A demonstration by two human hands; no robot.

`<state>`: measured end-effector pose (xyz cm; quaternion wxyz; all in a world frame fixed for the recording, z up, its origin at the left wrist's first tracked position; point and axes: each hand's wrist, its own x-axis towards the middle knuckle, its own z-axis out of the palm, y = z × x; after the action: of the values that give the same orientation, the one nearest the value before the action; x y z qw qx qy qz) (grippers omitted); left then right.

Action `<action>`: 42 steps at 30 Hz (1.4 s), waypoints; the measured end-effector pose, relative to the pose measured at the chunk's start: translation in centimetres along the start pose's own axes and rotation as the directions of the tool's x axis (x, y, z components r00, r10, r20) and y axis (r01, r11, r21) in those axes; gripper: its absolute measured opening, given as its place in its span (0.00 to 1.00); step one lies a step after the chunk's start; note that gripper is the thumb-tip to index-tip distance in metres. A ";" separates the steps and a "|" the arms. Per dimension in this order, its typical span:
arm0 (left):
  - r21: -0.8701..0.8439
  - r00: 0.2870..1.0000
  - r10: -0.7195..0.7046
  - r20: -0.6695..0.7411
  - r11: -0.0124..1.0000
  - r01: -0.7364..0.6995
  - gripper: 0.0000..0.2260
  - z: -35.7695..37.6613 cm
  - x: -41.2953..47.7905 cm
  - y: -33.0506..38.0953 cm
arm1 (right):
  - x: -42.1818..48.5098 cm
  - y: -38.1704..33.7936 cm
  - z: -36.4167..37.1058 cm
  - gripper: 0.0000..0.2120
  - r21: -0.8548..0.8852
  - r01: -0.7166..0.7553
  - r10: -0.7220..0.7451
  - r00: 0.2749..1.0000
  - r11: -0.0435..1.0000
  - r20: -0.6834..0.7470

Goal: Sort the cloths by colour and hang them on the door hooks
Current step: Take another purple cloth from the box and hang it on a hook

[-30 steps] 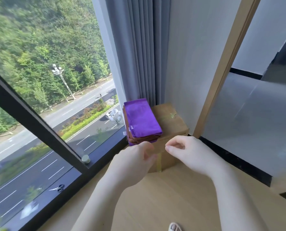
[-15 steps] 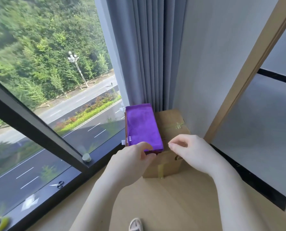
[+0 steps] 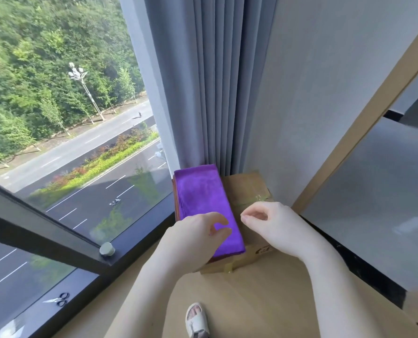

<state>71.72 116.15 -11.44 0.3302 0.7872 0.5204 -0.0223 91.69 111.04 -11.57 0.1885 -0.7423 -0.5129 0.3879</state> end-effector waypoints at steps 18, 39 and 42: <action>-0.007 0.995 0.105 -0.001 0.994 -0.105 0.15 -5.8 11.8 -5.4 | 11.4 -5.1 1.7 0.09 -0.036 -0.093 0.094 0.995 0.995 0.016; 0.064 0.969 -0.242 -0.043 0.968 0.244 0.14 -4.9 23.5 -7.5 | 28.2 -2.2 1.5 0.06 0.006 -0.035 0.033 0.984 0.999 0.174; -0.002 0.958 -0.270 -0.093 0.963 0.271 0.13 -4.3 25.3 -8.4 | 30.1 -1.4 2.6 0.08 0.042 -0.064 0.060 0.993 0.997 0.107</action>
<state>74.95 140.87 -21.85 0.2953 0.7106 0.6378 -0.0335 94.07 138.59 -23.77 0.1657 -0.7319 -0.4899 0.4436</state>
